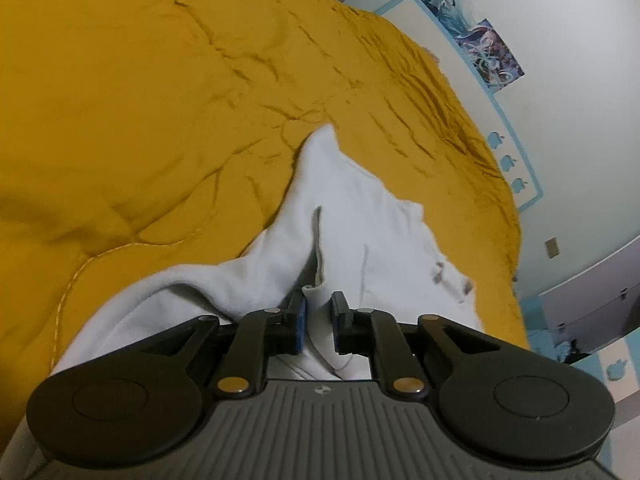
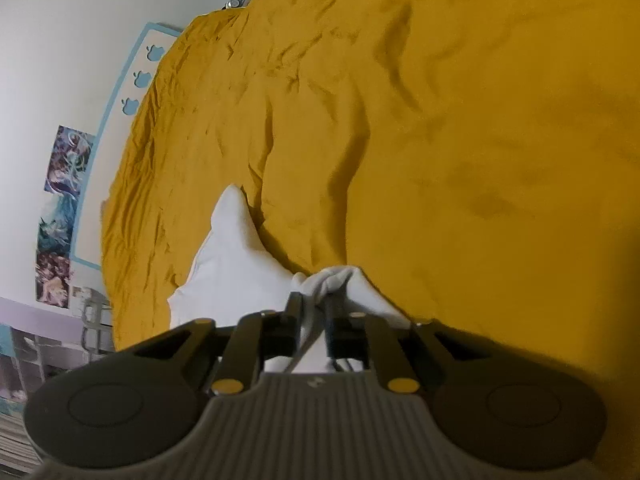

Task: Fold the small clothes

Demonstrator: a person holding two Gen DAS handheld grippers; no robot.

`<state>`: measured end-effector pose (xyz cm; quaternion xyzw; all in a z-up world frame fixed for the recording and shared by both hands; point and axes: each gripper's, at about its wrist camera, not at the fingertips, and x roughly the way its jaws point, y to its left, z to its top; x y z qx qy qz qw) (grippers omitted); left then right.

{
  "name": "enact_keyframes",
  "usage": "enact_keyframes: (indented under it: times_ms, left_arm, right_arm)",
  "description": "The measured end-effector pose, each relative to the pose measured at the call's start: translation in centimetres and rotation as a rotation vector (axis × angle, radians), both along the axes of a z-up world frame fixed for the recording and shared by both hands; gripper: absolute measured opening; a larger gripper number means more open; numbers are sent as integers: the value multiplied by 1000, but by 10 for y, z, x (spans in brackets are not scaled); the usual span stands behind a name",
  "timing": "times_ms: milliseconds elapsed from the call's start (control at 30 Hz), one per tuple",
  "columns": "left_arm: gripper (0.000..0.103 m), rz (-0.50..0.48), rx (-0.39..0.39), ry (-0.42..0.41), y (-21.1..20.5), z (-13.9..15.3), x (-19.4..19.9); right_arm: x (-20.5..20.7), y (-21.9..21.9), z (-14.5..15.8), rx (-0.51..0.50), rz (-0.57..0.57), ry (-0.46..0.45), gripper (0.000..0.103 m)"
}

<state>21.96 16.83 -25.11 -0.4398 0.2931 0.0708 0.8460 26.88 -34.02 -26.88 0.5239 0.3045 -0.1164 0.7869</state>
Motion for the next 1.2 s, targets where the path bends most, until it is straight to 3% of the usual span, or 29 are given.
enact_keyframes:
  times_ms: [133,233,333,467,633,767,867,1000,1067,1100,1200]
  left_arm:
    - [15,-7,62,-62,-5,30,-8]
    - [16,-40,104,-112,-14,49,2]
    - [27,-90,139,-134,-25,54,28]
    - [27,-114,147,-53,-31,34,59]
    - [26,-114,159,47,-22,6,71]
    - [14,-113,128,97,-11,-9,74]
    - [13,-112,113,104,-6,-10,71]
    - [17,-141,102,105,-6,4,71]
    - [18,-175,104,35,-11,29,55]
    - [23,-197,113,-11,-14,40,44]
    - [27,-271,140,-77,-27,71,-1]
  right_arm:
    - [-6,3,40,-45,84,-142,17]
    - [14,19,64,-154,176,-246,39]
    - [48,30,58,-195,223,-233,39]
    - [80,38,33,-246,266,-144,39]
    - [103,41,15,-308,253,-76,36]
    - [109,29,-2,-315,235,-44,33]
    - [112,28,-8,-334,249,-36,33]
    - [111,22,-2,-261,215,-28,36]
    - [101,24,15,-227,254,-55,42]
    - [90,27,26,-217,287,-84,42]
    - [43,43,56,-250,400,-181,53]
